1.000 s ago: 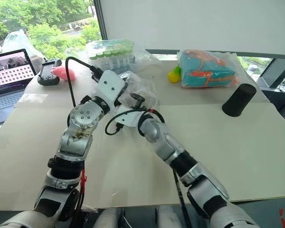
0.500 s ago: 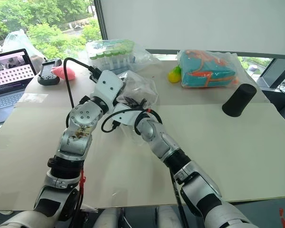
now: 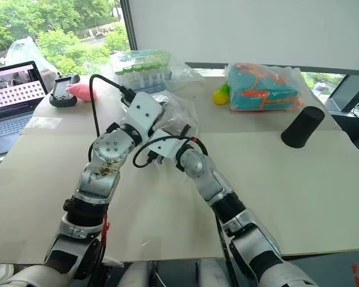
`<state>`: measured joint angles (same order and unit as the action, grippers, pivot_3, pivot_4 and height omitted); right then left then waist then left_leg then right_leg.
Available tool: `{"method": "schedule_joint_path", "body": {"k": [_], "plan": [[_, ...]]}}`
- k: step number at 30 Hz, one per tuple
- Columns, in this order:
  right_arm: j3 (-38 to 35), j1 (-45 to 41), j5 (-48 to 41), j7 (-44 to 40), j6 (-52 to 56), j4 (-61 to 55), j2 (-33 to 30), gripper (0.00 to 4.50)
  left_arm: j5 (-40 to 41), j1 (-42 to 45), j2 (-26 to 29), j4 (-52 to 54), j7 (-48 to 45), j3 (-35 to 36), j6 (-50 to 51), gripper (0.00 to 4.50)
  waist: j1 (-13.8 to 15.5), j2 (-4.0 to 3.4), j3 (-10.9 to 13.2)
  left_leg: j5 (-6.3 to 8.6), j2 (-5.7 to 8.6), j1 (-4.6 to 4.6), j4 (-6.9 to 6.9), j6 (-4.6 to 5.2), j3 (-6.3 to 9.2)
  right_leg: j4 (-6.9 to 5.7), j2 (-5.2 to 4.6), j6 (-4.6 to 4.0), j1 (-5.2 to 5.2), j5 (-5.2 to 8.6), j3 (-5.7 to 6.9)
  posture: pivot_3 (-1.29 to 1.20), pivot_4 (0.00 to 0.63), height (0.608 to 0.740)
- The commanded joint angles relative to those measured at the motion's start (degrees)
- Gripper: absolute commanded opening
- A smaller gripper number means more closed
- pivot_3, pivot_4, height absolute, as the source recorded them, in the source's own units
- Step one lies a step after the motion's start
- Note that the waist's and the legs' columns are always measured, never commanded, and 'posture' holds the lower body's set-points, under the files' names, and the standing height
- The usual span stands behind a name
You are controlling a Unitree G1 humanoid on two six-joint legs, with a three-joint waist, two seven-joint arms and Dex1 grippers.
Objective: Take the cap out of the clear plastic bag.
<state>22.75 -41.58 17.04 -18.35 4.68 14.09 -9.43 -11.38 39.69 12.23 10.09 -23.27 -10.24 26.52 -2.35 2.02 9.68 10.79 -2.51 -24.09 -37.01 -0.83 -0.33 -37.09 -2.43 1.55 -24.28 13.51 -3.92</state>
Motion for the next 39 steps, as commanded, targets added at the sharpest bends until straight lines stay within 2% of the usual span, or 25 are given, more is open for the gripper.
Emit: {"method": "schedule_joint_path", "body": {"k": [1,9,12,20,25,31,39], "plan": [[-2.1,4.2,-3.9,-6.6,6.2,-9.3,-2.0,0.12,1.1,0.8,-0.6,4.8,-0.6,-1.2,-2.0,0.00,0.0,0.00,0.0,0.00,0.00,0.00,0.00,0.00,0.00,0.00,0.00,0.00,0.00,0.00,-0.01,0.00,0.150,0.740],[-14.4,10.2,-13.5,-14.5,26.6,-34.9,-9.1,0.12,1.3,0.0,0.5,5.0,-0.8,-1.0,-1.8,0.00,0.2,0.00,0.0,0.00,0.02,0.01,-0.02,0.00,0.00,-0.01,0.00,0.02,0.02,0.01,0.00,0.00,0.150,0.740],[-21.1,11.8,-21.0,-17.8,35.0,-41.9,-11.8,0.12,1.4,-1.1,1.8,4.7,-1.1,-0.3,-2.0,0.00,0.3,0.00,0.0,0.00,0.02,0.03,-0.01,0.00,0.00,-0.01,0.00,0.02,0.02,0.01,0.00,0.00,0.150,0.740],[-24.7,15.9,-32.5,-22.8,45.1,-51.1,-17.9,0.12,1.8,-3.5,4.2,2.3,-0.8,0.8,-4.7,0.00,0.1,0.00,0.0,0.00,0.02,0.04,0.00,0.00,0.00,0.00,0.00,0.03,0.03,0.02,-0.01,0.00,0.150,0.740],[-27.3,17.2,-39.3,-24.1,49.8,-54.4,-21.0,0.12,2.3,-5.9,5.2,-0.4,-0.7,0.7,-7.8,0.00,0.1,0.00,0.0,0.00,0.02,0.05,-0.01,0.01,0.00,0.02,0.00,0.04,0.04,0.03,-0.02,0.00,0.150,0.740],[-36.4,15.8,-50.6,-25.3,54.8,-55.1,-23.9,0.12,3.4,-8.7,6.2,-1.2,-2.6,0.2,-10.2,0.00,0.5,0.00,0.0,0.00,0.02,0.02,-0.01,0.00,-0.01,0.05,-0.01,0.04,0.05,0.03,-0.01,0.00,0.150,0.740],[-53.2,12.1,-76.7,-25.9,62.4,-52.6,-30.5,0.12,3.2,-10.0,6.4,-1.9,-2.5,-0.7,-12.0,0.00,1.4,0.01,0.0,0.00,0.02,0.02,0.00,0.01,-0.02,0.07,0.00,0.03,0.06,0.03,-0.01,0.00,0.150,0.740]]}}
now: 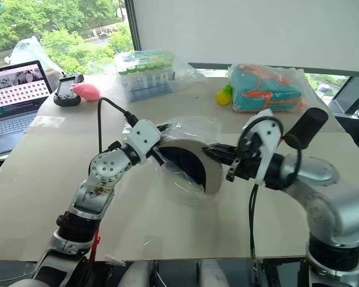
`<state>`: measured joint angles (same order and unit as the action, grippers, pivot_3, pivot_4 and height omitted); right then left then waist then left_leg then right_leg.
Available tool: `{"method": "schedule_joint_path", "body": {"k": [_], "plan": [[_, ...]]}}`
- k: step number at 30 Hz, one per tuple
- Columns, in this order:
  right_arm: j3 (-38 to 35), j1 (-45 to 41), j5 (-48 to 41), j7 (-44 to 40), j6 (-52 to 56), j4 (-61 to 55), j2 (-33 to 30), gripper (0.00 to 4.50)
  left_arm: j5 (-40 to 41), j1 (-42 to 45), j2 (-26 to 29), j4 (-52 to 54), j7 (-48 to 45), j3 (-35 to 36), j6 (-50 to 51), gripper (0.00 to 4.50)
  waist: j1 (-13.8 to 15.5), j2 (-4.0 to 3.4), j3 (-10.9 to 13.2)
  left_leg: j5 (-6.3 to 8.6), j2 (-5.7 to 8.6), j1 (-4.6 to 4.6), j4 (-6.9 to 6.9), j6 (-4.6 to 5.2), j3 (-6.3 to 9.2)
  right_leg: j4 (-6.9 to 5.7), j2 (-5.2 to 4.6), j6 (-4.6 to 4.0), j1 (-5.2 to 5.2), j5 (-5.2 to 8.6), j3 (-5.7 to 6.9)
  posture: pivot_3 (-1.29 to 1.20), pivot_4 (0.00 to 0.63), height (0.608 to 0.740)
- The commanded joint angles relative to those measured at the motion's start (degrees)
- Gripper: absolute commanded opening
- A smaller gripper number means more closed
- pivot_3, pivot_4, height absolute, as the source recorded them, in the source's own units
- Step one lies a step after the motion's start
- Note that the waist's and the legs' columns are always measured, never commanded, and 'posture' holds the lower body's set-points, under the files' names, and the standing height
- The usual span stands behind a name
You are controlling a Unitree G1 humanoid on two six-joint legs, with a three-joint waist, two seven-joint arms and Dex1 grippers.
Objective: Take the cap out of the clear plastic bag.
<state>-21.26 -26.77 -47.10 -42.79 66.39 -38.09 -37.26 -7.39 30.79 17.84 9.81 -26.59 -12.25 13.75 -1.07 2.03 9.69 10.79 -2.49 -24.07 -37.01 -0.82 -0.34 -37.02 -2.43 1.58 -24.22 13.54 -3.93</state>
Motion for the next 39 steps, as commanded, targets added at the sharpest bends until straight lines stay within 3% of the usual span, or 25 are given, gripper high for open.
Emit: {"method": "schedule_joint_path", "body": {"k": [1,5,11,18,21,25,30,39], "plan": [[-10.2,-2.8,-14.8,-0.8,0.9,0.1,-3.6,0.12,-0.7,-1.1,0.9,-1.6,0.9,1.2,0.7,0.00,0.2,0.00,0.0,0.00,0.00,0.00,0.00,0.00,0.00,0.00,0.00,0.00,0.00,0.00,0.00,0.00,0.150,0.740],[-14.5,-3.5,-27.6,4.2,0.1,4.7,-5.6,0.12,-0.5,-1.1,0.9,-1.9,1.2,0.8,0.2,0.00,0.2,0.01,0.0,0.00,0.00,0.00,-0.01,0.00,0.00,0.01,0.00,0.00,0.04,0.00,-0.01,0.00,0.150,0.740],[-13.7,-1.6,-42.1,13.7,-6.1,8.0,-3.2,0.12,-0.2,-1.0,1.0,-2.3,1.3,0.6,-0.4,0.00,0.0,-0.02,0.0,0.00,0.00,0.00,0.00,0.01,-0.01,0.02,0.01,0.01,0.04,0.00,-0.03,0.00,0.150,0.740],[-12.1,-1.0,-49.9,20.6,-14.4,11.0,-2.6,0.12,-0.3,-0.7,1.2,-2.9,1.4,0.6,-1.2,0.00,0.3,-0.01,0.0,-0.01,-0.01,-0.01,-0.03,0.02,-0.01,0.03,0.00,0.29,0.07,0.14,-0.02,0.00,0.150,0.740],[-8.2,0.7,-44.1,19.3,-13.9,8.2,-5.2,0.12,-0.2,-0.6,1.3,-3.1,1.3,0.7,-1.3,0.00,0.2,-0.01,0.0,-0.01,-0.01,-0.04,-0.02,0.02,-0.01,0.05,0.01,0.24,0.04,0.11,-0.03,0.00,0.150,0.740],[5.5,1.4,-26.3,17.3,-13.1,0.2,-12.3,0.12,-0.2,-0.7,1.3,-3.0,1.2,0.5,-1.3,0.00,-0.1,-0.03,0.0,-0.01,-0.03,-0.01,-0.02,0.02,-0.04,0.03,0.01,0.25,0.02,0.12,-0.05,0.00,0.150,0.740],[18.5,-0.1,-13.8,18.1,-13.7,-4.8,-13.3,0.12,-0.1,-0.6,0.8,-2.9,0.5,-0.5,-1.8,0.00,0.1,-0.03,0.0,-0.01,-0.04,-0.02,-0.02,0.02,-0.04,0.05,0.02,0.41,0.00,0.22,-0.05,0.00,0.150,0.740],[25.3,-5.2,-9.6,21.5,-12.2,-6.5,-7.2,0.12,-0.3,10.3,-5.8,-13.6,-2.2,-5.6,-5.3,0.00,0.9,-0.02,0.0,-0.01,0.01,-0.12,-0.13,0.02,0.01,0.14,0.01,0.42,0.03,0.21,0.00,0.00,0.150,0.740]]}}
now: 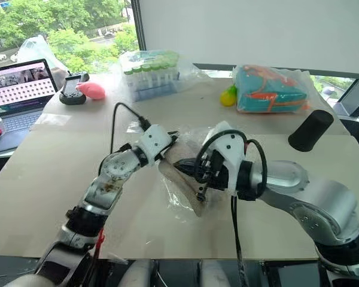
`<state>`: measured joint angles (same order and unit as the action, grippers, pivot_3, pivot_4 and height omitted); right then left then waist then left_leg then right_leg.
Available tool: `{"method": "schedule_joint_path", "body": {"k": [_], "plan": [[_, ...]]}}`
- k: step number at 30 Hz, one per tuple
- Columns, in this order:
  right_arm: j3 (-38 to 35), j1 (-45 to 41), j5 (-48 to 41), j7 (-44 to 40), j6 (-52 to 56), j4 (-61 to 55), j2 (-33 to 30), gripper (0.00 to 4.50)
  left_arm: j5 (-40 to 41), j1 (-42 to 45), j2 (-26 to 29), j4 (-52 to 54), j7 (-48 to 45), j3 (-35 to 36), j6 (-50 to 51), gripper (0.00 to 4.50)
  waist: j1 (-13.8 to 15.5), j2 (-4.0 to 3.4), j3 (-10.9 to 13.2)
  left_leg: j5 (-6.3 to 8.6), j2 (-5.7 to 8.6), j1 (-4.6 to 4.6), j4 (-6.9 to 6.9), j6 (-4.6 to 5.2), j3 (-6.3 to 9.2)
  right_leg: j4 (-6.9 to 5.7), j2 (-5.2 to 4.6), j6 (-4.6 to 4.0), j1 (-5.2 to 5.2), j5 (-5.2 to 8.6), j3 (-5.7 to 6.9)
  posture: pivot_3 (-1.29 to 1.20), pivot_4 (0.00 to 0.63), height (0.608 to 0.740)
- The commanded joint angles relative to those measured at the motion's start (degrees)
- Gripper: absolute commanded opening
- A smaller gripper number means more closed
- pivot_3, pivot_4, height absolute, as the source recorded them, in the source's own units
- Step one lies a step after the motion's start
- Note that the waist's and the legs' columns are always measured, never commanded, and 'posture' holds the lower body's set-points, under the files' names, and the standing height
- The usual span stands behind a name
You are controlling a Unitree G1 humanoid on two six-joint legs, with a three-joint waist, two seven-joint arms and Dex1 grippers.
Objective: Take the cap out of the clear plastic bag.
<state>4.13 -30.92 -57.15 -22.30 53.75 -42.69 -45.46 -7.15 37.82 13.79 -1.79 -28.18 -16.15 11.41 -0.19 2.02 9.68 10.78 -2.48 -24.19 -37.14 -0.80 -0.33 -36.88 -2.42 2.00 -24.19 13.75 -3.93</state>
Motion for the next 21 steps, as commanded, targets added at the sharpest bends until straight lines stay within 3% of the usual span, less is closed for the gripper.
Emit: {"method": "schedule_joint_path", "body": {"k": [1,4,8,17,18,21], "plan": [[0.0,-1.0,0.9,1.4,0.8,-1.9,1.1,0.12,-0.7,4.0,-2.3,-3.3,-0.7,-2.2,-3.8,0.00,0.0,0.00,0.0,0.00,0.00,-0.04,0.01,0.00,0.00,0.08,0.00,-0.02,0.00,-0.02,-0.01,0.00,0.150,0.740],[0.1,-0.6,2.8,2.2,2.0,-2.3,0.2,0.12,-1.5,5.7,-3.9,-7.0,-0.5,-3.7,-5.8,0.00,-0.3,0.00,0.0,0.03,0.00,-0.10,0.02,0.05,-0.02,0.13,-0.01,-0.34,-0.04,-0.21,-0.03,0.00,0.150,0.740],[-1.2,0.5,4.0,3.2,3.8,-1.6,-1.0,0.98,-2.7,7.0,-5.5,-10.8,0.1,-4.4,-8.5,0.00,-0.5,0.00,0.0,0.03,0.00,-0.07,0.04,0.05,-0.01,0.08,-0.01,-0.34,-0.05,-0.21,-0.02,0.00,0.150,0.740],[0.4,1.9,8.5,-0.8,8.6,-6.5,-11.7,4.21,-4.4,8.3,-7.9,-16.4,3.8,-3.0,-9.0,0.00,-0.5,0.00,0.0,0.03,0.01,-0.08,0.03,0.05,-0.01,0.08,-0.01,-0.13,-0.05,-0.10,-0.02,0.00,0.150,0.740],[1.9,2.2,9.5,-1.4,9.0,-7.4,-13.0,4.42,-4.4,8.3,-8.0,-16.5,3.9,-3.0,-9.1,0.00,-0.5,0.00,0.0,0.03,0.01,-0.08,0.03,0.05,0.00,0.08,-0.01,-0.14,-0.05,-0.11,-0.02,0.00,0.150,0.740],[4.3,2.5,11.4,-2.1,9.7,-8.5,-13.9,4.42,-4.3,8.6,-8.6,-16.6,3.9,-3.0,-9.0,0.00,-0.6,0.00,0.0,0.03,0.01,-0.07,0.03,0.05,-0.01,0.09,-0.01,-0.13,-0.04,-0.10,-0.03,0.00,0.150,0.740]]}}
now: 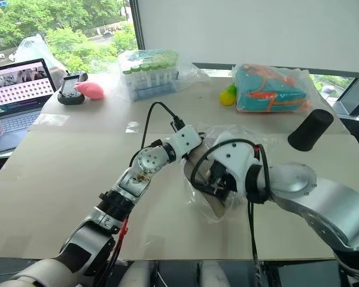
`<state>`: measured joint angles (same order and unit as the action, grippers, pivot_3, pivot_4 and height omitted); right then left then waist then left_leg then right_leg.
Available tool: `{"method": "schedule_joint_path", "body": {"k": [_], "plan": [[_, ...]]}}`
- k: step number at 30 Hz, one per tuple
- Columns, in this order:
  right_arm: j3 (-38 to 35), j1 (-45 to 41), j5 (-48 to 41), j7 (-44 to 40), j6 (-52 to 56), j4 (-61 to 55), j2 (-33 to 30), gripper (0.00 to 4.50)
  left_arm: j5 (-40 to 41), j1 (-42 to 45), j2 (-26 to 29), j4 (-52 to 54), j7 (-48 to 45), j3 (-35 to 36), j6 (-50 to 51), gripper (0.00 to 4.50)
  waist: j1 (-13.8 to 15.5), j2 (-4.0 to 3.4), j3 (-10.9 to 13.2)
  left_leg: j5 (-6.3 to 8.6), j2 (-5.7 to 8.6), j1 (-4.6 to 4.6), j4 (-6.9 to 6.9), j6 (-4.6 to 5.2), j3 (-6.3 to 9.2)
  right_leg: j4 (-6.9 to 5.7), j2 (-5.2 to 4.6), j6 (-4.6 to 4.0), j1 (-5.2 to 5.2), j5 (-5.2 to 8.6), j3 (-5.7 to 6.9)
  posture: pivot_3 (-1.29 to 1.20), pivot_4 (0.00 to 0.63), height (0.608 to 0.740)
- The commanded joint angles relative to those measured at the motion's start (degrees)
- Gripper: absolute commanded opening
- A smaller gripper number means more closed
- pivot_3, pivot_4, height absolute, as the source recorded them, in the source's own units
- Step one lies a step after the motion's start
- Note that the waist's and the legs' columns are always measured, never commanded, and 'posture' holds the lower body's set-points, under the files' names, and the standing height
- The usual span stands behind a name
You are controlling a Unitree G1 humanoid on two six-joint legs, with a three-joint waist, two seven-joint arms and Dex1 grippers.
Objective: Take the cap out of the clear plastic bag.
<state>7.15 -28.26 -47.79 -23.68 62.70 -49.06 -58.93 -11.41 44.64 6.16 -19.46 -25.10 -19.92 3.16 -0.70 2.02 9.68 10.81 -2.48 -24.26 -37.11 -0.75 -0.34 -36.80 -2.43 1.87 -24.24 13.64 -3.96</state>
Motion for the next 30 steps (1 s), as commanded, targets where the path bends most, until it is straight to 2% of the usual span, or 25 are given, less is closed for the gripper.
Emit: {"method": "schedule_joint_path", "body": {"k": [1,3,10,15,21,24,27,29,30], "plan": [[1.8,-0.4,2.8,-0.7,0.9,-2.2,-0.4,4.42,0.0,1.9,-1.1,1.0,0.8,0.8,-0.8,0.00,-0.1,0.00,0.0,0.00,0.00,0.01,-0.01,0.00,-0.01,-0.01,0.00,0.04,0.00,0.02,-0.03,0.00,0.150,0.740],[3.7,-1.1,4.9,-0.2,1.7,-2.3,-0.3,4.42,0.0,2.2,-1.5,0.9,1.0,1.0,-0.5,0.00,-0.1,0.00,0.0,0.00,0.01,0.04,-0.01,0.00,-0.01,-0.03,0.00,0.16,0.00,0.08,-0.02,0.00,0.150,0.740],[13.7,-4.2,20.6,5.3,5.1,1.1,-2.6,4.42,0.4,3.0,-3.0,1.0,1.3,1.6,0.3,0.00,0.0,0.00,0.0,0.00,0.01,0.02,0.00,-0.01,-0.02,-0.01,0.00,0.15,-0.03,0.08,-0.02,0.00,0.150,0.740],[16.4,-2.8,29.5,6.2,6.6,4.2,-8.3,4.42,0.5,2.4,-3.6,1.4,0.7,1.4,0.6,0.00,0.2,0.00,0.0,-0.01,0.05,0.02,-0.02,-0.01,-0.02,-0.01,-0.06,0.14,-0.01,0.07,-0.02,0.00,0.150,0.740],[14.8,-2.0,33.8,6.3,7.4,6.2,-5.7,4.42,0.5,2.4,-3.8,1.1,0.5,1.5,0.3,0.00,-0.4,-0.01,0.0,-0.01,0.03,0.03,0.00,-0.01,-0.05,-0.05,-0.02,0.01,-0.07,-0.01,-0.10,0.00,0.150,0.740],[13.8,-1.9,35.2,6.4,6.9,6.5,-3.2,3.66,0.5,2.2,-3.8,1.1,0.6,1.5,0.3,0.00,-0.4,-0.02,0.0,-0.01,0.05,0.08,-0.01,-0.01,-0.04,-0.11,-0.02,0.17,-0.05,0.09,-0.09,0.00,0.150,0.740],[13.3,-1.9,36.5,6.3,6.5,6.8,-1.2,2.58,0.5,2.0,-4.0,1.3,0.7,1.5,0.6,0.00,-0.2,-0.02,0.0,-0.01,0.05,0.06,-0.01,-0.01,-0.04,-0.09,-0.03,0.17,-0.05,0.09,-0.09,0.00,0.150,0.740],[12.8,-2.2,37.4,6.7,6.5,7.4,0.5,2.03,0.6,1.9,-4.1,1.4,0.8,1.5,0.8,0.00,-0.1,-0.02,0.0,-0.01,0.05,0.03,-0.01,-0.01,-0.04,-0.06,-0.02,0.15,-0.06,0.08,-0.08,0.00,0.150,0.740],[12.8,-2.6,38.2,6.8,6.2,7.8,1.1,2.03,0.6,1.9,-4.2,1.4,0.8,1.6,0.8,0.00,-0.1,-0.02,0.0,-0.01,0.05,0.03,-0.01,-0.01,-0.03,-0.07,-0.03,0.06,-0.06,0.02,-0.08,0.00,0.150,0.740]]}}
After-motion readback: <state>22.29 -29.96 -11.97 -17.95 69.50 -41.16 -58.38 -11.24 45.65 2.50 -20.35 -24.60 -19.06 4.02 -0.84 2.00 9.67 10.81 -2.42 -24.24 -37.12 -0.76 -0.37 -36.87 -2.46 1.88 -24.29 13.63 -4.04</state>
